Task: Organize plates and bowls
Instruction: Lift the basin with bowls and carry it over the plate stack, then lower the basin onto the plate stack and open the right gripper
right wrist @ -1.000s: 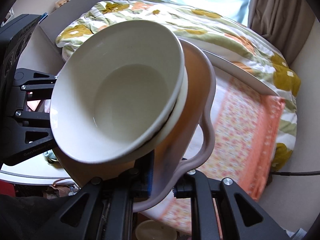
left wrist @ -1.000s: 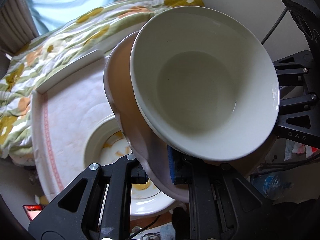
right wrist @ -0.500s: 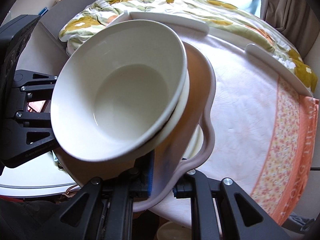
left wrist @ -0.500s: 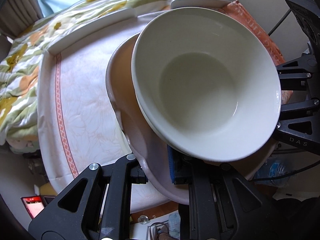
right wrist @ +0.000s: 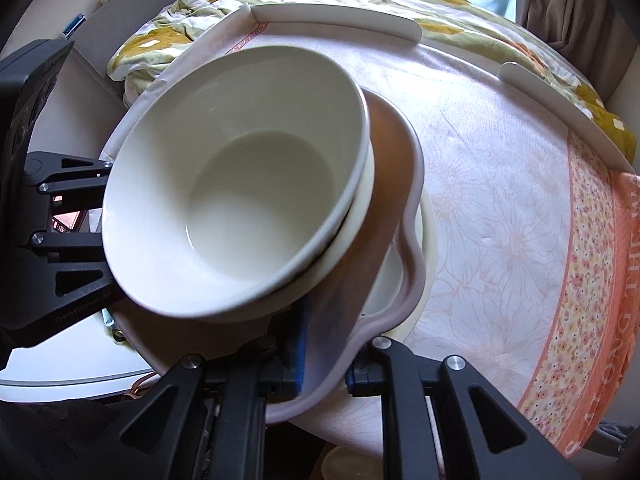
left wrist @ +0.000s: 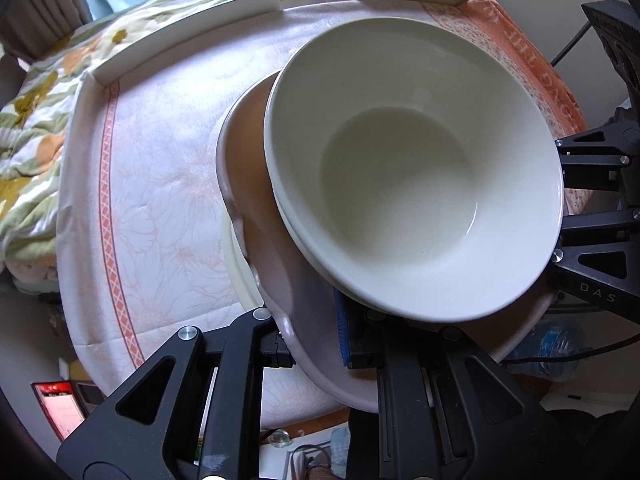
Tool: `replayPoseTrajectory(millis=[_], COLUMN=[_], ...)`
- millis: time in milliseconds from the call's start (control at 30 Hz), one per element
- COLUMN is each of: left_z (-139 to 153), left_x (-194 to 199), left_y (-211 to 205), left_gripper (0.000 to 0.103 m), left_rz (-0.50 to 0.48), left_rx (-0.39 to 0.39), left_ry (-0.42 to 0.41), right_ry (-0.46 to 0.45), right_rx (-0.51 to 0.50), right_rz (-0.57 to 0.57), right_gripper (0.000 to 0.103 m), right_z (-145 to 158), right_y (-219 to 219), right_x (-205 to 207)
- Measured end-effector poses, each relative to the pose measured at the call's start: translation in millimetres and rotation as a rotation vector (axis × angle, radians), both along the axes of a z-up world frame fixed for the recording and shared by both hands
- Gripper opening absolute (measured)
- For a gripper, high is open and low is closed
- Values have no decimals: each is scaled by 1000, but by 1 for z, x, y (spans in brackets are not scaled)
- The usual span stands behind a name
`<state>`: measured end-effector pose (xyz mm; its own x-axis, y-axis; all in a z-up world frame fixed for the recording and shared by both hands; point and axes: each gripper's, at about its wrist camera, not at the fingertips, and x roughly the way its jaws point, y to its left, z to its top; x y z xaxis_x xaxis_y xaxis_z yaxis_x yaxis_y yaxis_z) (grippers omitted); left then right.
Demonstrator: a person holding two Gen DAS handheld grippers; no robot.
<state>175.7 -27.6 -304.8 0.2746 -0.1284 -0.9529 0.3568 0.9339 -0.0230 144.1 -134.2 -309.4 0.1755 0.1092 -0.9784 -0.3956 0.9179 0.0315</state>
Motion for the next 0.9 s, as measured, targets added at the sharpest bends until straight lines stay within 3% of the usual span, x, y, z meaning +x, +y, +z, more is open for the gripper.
replayPoseTrajectory(millis=[233,900], left_z=[1,17], left_x=[-1,3], left_y=[-3,1], left_gripper=[12,15], left_rz=[13,4], left_rx=[33,54], left_ry=[-3,95], right_ry=[23,59], right_rx=[-63,22], right_rz=[7,-127], right_gripper=[14,15], right_z=[0,22], right_y=[9,-8], right_x=[4,-2])
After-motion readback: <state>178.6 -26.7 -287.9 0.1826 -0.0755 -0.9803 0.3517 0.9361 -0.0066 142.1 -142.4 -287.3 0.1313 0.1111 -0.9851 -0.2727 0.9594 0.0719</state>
